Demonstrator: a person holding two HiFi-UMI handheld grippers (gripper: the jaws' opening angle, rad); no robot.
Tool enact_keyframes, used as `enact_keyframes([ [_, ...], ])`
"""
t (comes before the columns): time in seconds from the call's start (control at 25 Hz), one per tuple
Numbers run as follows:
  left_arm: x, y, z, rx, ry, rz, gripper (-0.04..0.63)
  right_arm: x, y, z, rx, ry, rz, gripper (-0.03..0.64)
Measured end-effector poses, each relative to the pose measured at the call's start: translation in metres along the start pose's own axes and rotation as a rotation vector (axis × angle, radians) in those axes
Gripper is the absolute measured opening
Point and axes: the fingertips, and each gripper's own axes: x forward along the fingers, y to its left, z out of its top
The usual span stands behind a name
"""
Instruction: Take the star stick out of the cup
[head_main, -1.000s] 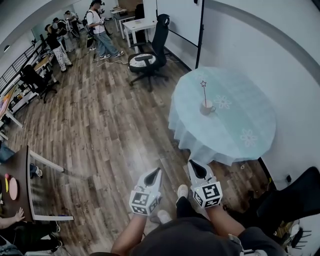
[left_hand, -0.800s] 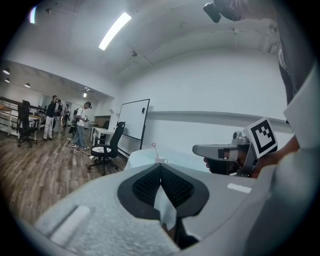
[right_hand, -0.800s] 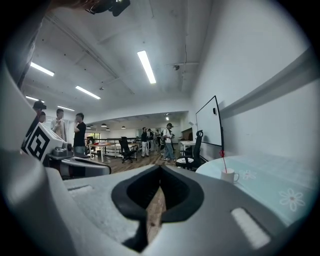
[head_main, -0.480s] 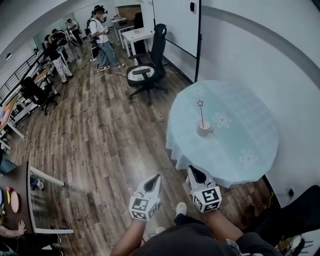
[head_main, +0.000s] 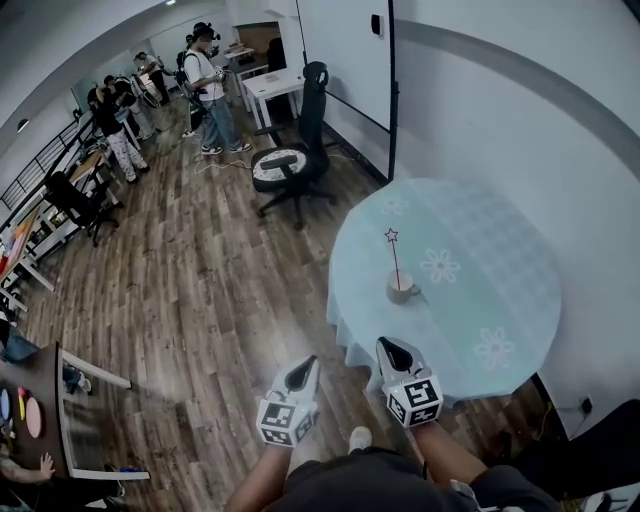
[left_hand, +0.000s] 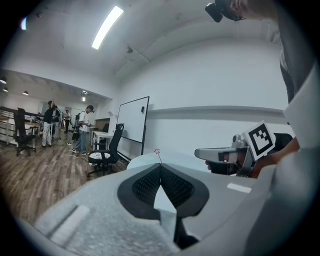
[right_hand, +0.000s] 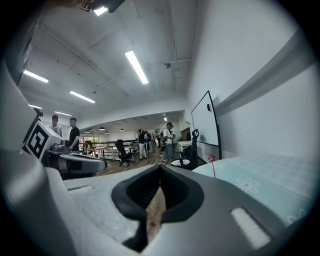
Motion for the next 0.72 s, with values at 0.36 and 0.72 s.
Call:
enact_keyframes([
  [0.36, 0.032, 0.001, 0.0, 0.009, 0.024, -0.001, 0.004, 0.021, -0.019, -0.006, 0.034, 0.008, 0.026, 0.003],
  [0.72, 0.086, 0.01, 0.0, 0.004, 0.023, -0.075, 0.005, 0.052, -0.046, -0.002, 0.032, 0.005, -0.018, 0.003],
])
